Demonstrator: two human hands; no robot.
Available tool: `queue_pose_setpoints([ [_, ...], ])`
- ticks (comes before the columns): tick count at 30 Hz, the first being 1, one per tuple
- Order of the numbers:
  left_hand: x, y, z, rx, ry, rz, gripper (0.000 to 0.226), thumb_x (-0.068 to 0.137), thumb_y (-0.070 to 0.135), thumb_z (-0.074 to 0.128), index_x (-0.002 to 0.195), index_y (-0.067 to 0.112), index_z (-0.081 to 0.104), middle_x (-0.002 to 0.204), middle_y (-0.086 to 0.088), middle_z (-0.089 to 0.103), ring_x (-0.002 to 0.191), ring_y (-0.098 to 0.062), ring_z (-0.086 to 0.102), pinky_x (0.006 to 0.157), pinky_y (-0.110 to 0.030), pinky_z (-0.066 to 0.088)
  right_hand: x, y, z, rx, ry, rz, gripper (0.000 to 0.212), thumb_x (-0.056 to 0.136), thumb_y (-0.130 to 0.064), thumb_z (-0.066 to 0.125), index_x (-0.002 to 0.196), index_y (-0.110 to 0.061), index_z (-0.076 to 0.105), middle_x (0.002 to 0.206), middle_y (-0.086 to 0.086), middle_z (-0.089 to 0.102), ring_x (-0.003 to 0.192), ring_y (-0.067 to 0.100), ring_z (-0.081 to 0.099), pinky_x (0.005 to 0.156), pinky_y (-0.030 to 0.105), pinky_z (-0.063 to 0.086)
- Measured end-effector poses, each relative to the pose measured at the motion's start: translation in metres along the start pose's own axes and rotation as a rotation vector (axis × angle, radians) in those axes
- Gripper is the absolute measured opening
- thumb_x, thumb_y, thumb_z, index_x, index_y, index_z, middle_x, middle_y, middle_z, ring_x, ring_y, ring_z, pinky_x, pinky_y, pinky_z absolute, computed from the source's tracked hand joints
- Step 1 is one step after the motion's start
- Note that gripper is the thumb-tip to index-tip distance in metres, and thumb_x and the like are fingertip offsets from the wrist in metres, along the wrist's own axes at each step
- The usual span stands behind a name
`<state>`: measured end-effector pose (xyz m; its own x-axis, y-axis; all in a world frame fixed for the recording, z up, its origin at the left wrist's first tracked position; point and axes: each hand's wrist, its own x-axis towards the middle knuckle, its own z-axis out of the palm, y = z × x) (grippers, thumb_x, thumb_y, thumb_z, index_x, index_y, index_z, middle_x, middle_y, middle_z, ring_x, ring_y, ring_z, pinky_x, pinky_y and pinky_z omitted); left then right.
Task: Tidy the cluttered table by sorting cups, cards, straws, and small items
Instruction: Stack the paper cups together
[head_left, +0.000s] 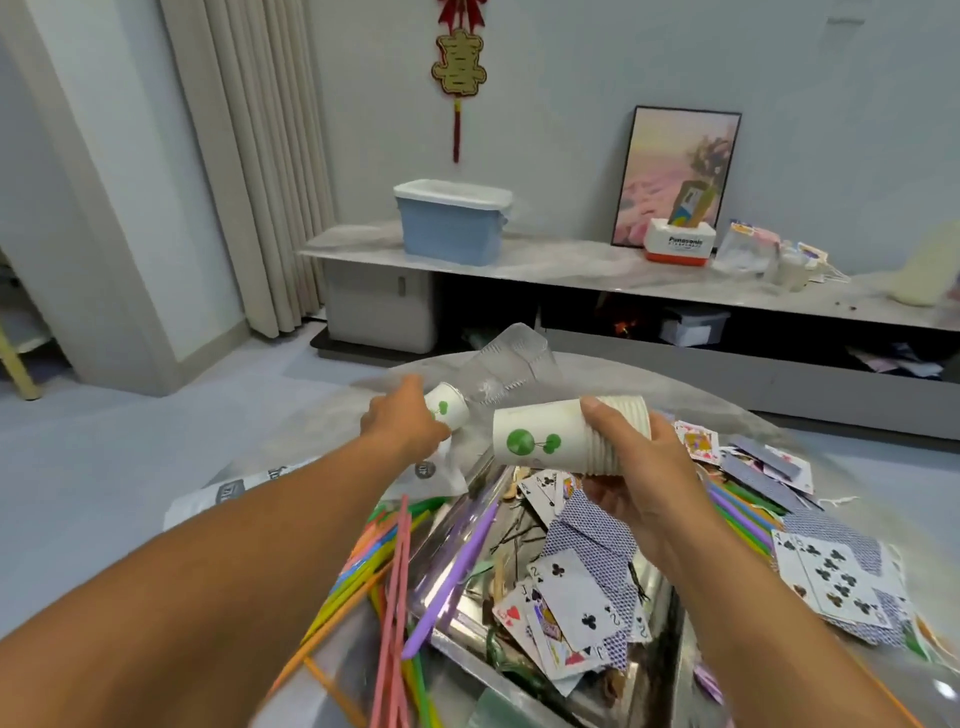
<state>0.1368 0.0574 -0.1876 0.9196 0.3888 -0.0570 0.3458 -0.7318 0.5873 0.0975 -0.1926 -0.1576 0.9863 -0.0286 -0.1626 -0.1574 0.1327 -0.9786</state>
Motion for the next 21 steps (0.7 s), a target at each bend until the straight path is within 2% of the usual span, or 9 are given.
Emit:
queue_pose_setpoints([
  [4, 0.03, -0.002, 0.02, 0.103, -0.032, 0.009, 0.08, 0.077, 0.037, 0.083, 0.142, 0.026, 0.039, 0.126, -0.01, 0.06, 0.113, -0.033, 0.057, 0.095, -0.046, 0.05, 0.023, 0.008, 0.001, 0.026, -0.011, 0.017, 0.055, 0.081, -0.043, 0.082, 0.127, -0.028, 0.055, 0.108, 0.014, 0.069, 0.076, 0.022, 0.066, 0.06, 0.031, 0.055],
  [9, 0.044, -0.01, 0.024, 0.124, -0.058, 0.063, 0.069, 0.074, 0.021, 0.084, 0.134, 0.023, 0.049, 0.119, -0.006, 0.065, 0.104, -0.029, 0.063, 0.09, -0.043, 0.053, 0.035, 0.012, 0.0, 0.033, -0.021, 0.01, 0.056, 0.081, -0.044, 0.081, 0.128, -0.028, 0.055, 0.111, 0.013, 0.068, 0.079, 0.022, 0.068, 0.058, 0.029, 0.055],
  [12, 0.043, -0.007, 0.0, -0.09, -0.09, 0.139, 0.058, 0.072, 0.003, 0.083, 0.12, 0.022, 0.059, 0.108, -0.004, 0.067, 0.093, -0.025, 0.064, 0.083, -0.037, 0.055, 0.038, 0.006, -0.003, 0.059, 0.02, -0.014, 0.054, 0.082, -0.044, 0.081, 0.126, -0.026, 0.055, 0.108, 0.013, 0.069, 0.077, 0.021, 0.067, 0.058, 0.029, 0.055],
  [15, 0.034, -0.009, -0.033, -0.229, -0.161, 0.265, 0.055, 0.069, -0.002, 0.082, 0.115, 0.022, 0.065, 0.103, -0.003, 0.07, 0.095, -0.028, 0.067, 0.085, -0.043, 0.056, 0.041, -0.003, -0.001, 0.096, 0.063, -0.055, 0.057, 0.081, -0.045, 0.082, 0.128, -0.028, 0.055, 0.117, 0.011, 0.067, 0.09, 0.025, 0.07, 0.061, 0.029, 0.057],
  [18, 0.02, -0.01, -0.046, -0.213, -0.224, 0.362, 0.06, 0.071, 0.0, 0.082, 0.122, 0.024, 0.062, 0.107, 0.0, 0.069, 0.099, -0.021, 0.067, 0.087, -0.039, 0.057, 0.039, -0.014, 0.014, 0.073, 0.045, -0.132, 0.062, 0.081, -0.045, 0.081, 0.134, -0.033, 0.051, 0.124, 0.006, 0.064, 0.1, 0.024, 0.071, 0.073, 0.036, 0.064],
  [21, 0.012, -0.007, -0.044, -0.202, -0.211, 0.401, 0.074, 0.069, 0.003, 0.085, 0.13, 0.027, 0.051, 0.118, 0.002, 0.059, 0.105, -0.017, 0.061, 0.089, -0.039, 0.057, 0.036, -0.025, 0.037, -0.063, 0.018, -0.269, 0.082, 0.074, -0.053, 0.083, 0.143, -0.041, 0.042, 0.133, -0.005, 0.056, 0.109, 0.02, 0.067, 0.085, 0.045, 0.062],
])
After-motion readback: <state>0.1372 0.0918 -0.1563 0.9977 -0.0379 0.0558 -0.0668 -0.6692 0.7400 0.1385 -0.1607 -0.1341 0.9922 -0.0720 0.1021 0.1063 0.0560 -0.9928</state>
